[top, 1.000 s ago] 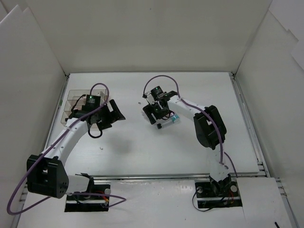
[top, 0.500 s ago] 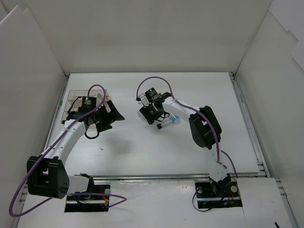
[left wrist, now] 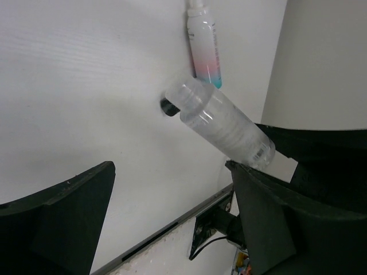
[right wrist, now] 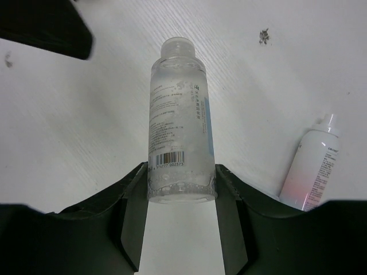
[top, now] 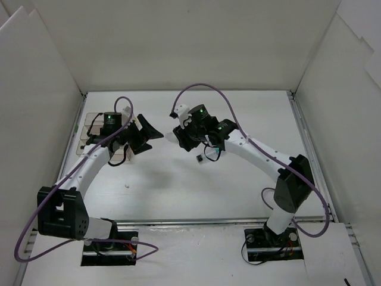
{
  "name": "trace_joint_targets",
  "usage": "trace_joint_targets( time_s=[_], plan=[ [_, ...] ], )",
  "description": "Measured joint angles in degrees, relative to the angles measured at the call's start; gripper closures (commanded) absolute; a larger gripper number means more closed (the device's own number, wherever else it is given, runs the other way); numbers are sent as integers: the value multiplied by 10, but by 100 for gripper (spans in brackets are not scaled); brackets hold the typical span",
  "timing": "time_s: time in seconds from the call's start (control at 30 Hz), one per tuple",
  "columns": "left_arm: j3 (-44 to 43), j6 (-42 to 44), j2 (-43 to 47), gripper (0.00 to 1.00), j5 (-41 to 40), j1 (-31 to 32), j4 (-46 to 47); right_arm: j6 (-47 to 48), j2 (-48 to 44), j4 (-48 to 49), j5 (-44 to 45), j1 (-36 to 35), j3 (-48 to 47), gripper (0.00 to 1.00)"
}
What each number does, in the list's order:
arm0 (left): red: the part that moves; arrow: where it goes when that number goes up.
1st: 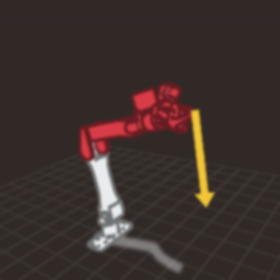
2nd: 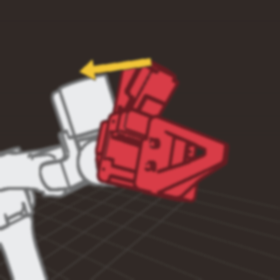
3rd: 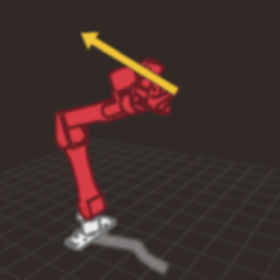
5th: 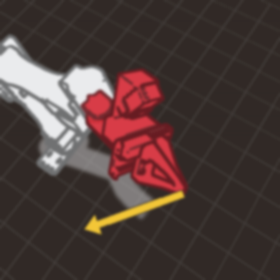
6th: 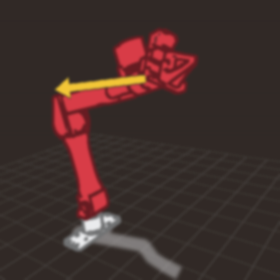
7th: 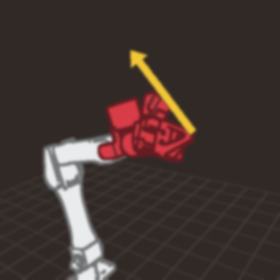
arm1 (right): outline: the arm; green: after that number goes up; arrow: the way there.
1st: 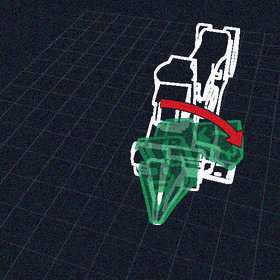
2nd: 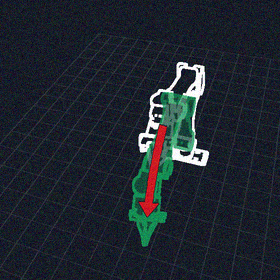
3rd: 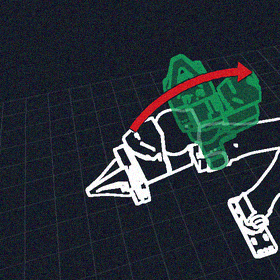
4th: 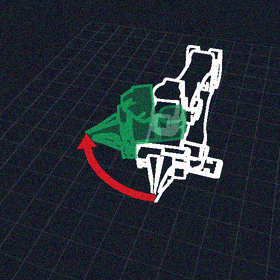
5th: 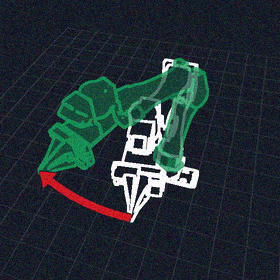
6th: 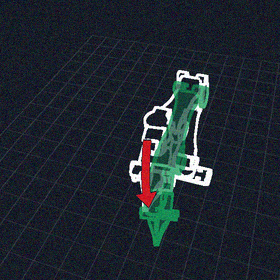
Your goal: Organize the makeup
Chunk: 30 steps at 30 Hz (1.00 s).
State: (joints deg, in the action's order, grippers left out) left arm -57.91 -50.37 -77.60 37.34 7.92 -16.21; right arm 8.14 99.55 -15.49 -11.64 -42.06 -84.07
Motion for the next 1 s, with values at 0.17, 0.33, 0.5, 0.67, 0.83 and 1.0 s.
trace_joint_targets(
  time_s=[0.17,0.33,0.5,0.67,0.83,1.0],
  plan=[
    [-10,-32,-26,24,29,16,38,-23,-54,30,-6,-7,38,100],
    [-4,-76,-33,29,57,28,90,-42,-96,51,-3,-8,101,100],
    [-1,-121,-38,34,74,38,138,-58,-134,61,3,-8,122,100],
    [1,-159,-52,35,74,58,149,-71,-172,87,12,-8,142,100],
    [23,-206,-53,38,73,67,179,-86,-187,93,18,-8,154,100],
    [33,-246,-53,41,61,68,202,-93,-190,105,23,-9,165,100]
  ],
)
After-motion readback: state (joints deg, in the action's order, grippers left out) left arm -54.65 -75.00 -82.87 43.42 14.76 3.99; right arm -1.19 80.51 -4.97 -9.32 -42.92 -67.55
